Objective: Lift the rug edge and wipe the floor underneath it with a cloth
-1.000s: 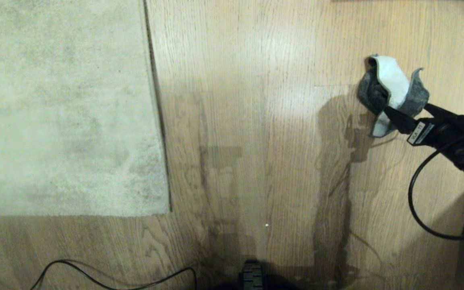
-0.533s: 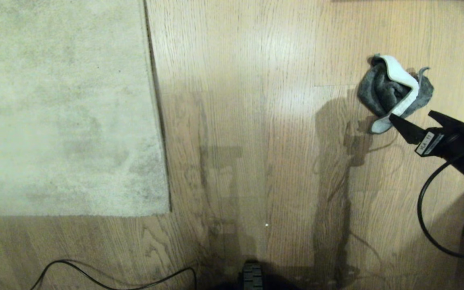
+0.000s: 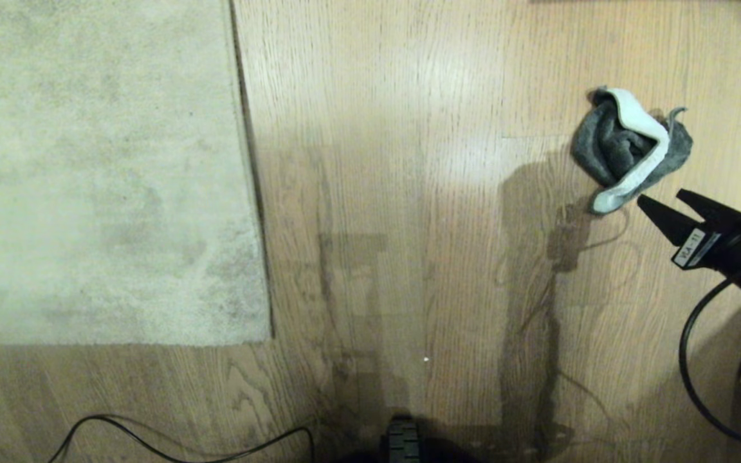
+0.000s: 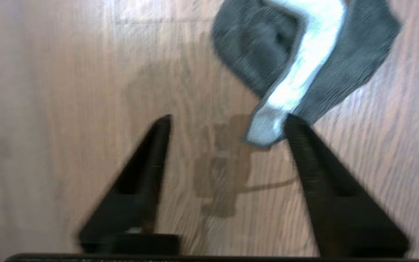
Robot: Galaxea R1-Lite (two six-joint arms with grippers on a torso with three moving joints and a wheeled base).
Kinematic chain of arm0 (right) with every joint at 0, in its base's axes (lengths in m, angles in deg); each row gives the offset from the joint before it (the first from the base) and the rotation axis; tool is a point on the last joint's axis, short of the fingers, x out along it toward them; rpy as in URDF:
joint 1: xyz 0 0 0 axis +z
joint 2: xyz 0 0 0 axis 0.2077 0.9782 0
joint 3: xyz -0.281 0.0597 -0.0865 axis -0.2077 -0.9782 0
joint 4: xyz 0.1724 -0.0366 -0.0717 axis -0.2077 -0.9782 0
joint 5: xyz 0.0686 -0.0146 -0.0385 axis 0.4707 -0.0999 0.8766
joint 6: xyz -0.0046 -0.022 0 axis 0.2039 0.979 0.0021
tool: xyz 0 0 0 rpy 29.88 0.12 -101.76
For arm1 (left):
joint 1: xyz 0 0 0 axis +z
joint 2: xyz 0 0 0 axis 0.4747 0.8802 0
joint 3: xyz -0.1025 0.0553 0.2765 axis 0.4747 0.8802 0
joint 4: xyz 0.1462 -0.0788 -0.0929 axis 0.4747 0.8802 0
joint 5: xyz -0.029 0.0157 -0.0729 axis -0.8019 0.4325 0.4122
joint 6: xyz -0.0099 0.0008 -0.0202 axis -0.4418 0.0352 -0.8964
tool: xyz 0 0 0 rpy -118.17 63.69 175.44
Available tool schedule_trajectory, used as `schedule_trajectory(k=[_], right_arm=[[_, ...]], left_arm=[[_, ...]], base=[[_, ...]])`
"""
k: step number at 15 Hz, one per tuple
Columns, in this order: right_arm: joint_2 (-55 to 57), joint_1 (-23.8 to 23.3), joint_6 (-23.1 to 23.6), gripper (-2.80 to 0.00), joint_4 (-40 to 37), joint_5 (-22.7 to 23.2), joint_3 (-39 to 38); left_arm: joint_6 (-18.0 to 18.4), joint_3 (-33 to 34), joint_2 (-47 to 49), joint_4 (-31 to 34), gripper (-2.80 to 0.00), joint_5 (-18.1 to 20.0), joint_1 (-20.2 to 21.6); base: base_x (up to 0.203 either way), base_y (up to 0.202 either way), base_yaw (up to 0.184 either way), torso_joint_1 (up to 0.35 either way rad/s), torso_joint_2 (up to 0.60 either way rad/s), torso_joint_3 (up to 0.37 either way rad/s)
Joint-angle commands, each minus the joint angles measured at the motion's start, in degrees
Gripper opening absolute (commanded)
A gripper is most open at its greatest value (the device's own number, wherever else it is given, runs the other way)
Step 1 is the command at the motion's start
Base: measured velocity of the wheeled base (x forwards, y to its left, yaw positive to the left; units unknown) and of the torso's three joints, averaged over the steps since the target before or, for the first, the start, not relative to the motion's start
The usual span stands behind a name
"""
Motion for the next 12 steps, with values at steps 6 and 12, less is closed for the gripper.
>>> schedule_trajectory(k=[6,12], right_arm=[[-8.26,0.27,0.22,-2.80,0.43,2.37,-10.88],[-13.03,0.26,0.22,-2.80,0.35,4.43,-17.91]], left_arm=[[-0.02,0.00,0.01,0.00,-2.80,0.02,-0.01],[-0.11,0.00,0.01,0.00,-2.80,0.02,-0.01]], base=[[0.000,0.000,0.000,0.000,0.00,0.000],[0.000,0.000,0.000,0.000,0.00,0.000]])
